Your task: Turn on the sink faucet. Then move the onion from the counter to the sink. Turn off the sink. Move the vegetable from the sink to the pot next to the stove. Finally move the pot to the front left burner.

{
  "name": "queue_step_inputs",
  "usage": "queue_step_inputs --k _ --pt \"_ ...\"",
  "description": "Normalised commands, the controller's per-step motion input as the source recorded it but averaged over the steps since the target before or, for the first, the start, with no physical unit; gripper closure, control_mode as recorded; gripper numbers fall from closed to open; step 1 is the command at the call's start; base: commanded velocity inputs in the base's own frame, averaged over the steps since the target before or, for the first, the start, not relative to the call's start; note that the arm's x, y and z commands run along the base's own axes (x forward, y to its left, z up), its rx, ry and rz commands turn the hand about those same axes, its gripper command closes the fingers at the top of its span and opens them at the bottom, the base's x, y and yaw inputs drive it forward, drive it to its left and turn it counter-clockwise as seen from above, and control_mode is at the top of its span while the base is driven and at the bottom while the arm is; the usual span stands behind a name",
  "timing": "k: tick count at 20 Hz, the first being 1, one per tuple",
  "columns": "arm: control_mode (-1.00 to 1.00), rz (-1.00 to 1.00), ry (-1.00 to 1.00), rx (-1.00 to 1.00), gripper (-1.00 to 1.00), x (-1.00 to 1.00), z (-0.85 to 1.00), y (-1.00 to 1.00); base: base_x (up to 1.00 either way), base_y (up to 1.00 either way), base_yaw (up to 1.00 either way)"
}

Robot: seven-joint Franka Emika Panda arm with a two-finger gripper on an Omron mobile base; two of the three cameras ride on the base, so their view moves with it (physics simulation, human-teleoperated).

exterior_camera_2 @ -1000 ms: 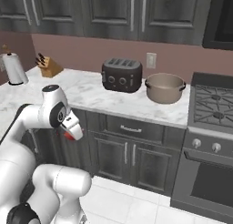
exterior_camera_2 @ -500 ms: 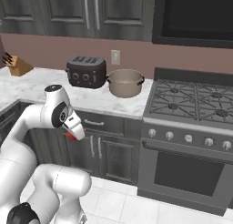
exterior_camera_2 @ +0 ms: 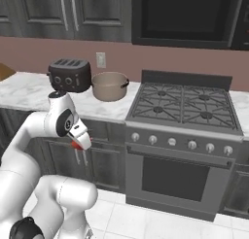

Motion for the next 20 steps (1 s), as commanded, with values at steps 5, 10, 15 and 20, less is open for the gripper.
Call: queue_step_inputs --k 5,10,15,20 --pt "1.0 0.0 0.0 0.0 1.0 0.0 0.0 0.0 0.14 -0.29 -0.02" --pt "1.0 0.0 0.0 0.0 1.0 0.0 0.0 0.0 0.0 0.0 0.0" --pt "1.0 0.0 0.0 0.0 1.0 0.0 0.0 0.0 0.03 -0.09 0.0" --pt "1.0 0.0 0.0 0.0 1.0 0.0 0.0 0.0 0.23 -0.14 0.0"
